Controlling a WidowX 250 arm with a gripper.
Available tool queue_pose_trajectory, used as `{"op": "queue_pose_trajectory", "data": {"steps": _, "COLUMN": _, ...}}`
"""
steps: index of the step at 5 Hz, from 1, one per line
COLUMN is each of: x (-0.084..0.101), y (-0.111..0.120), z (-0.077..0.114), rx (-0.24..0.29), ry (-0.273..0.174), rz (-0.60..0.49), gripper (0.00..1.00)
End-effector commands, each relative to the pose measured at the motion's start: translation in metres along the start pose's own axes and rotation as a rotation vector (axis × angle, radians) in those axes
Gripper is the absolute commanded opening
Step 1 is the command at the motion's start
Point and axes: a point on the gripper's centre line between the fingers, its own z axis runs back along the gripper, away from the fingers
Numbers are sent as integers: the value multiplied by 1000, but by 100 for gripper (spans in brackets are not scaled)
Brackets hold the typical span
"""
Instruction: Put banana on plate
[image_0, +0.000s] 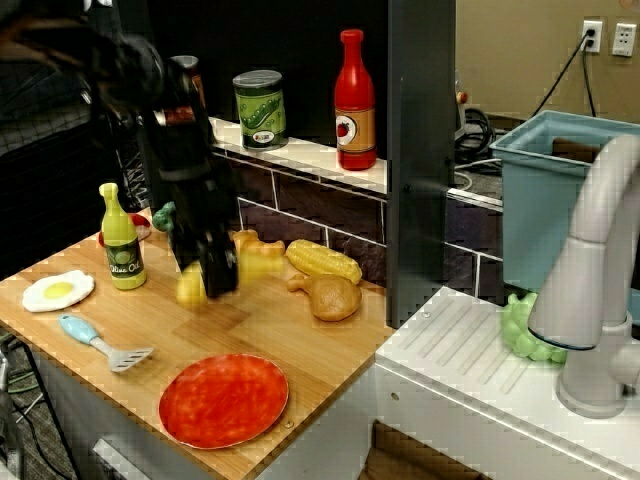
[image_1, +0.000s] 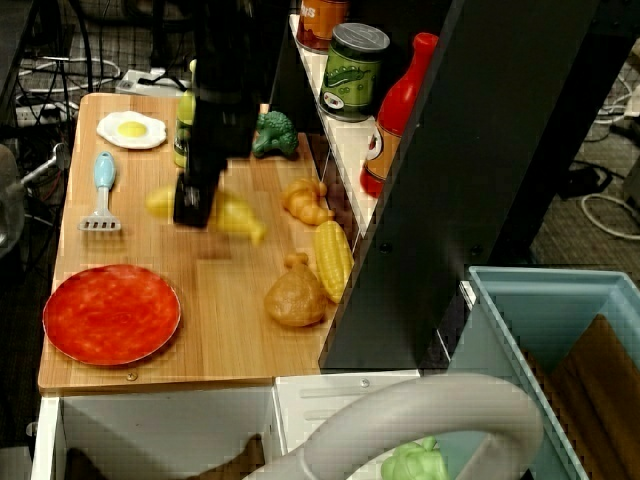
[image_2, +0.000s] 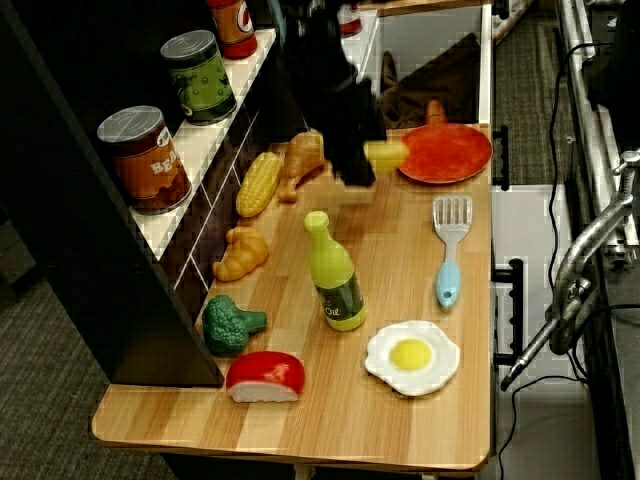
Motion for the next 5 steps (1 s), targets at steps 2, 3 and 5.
{"op": "queue_pose_trajectory", "data": {"steps": 2, "x": -76, "y": -41, "z": 10, "rx": 50, "ry": -87, "rz": -63, "gripper": 0}}
{"op": "queue_pose_trajectory", "data": {"steps": 3, "x": -89, "y": -51, "z": -4, "rx": 43, "ry": -126, "rz": -4, "gripper": 0}}
{"op": "queue_pose_trajectory", "data": {"steps": 5, "x": -94, "y": -69, "z": -9, "rx": 22, "ry": -109, "rz": 17, "gripper": 0}}
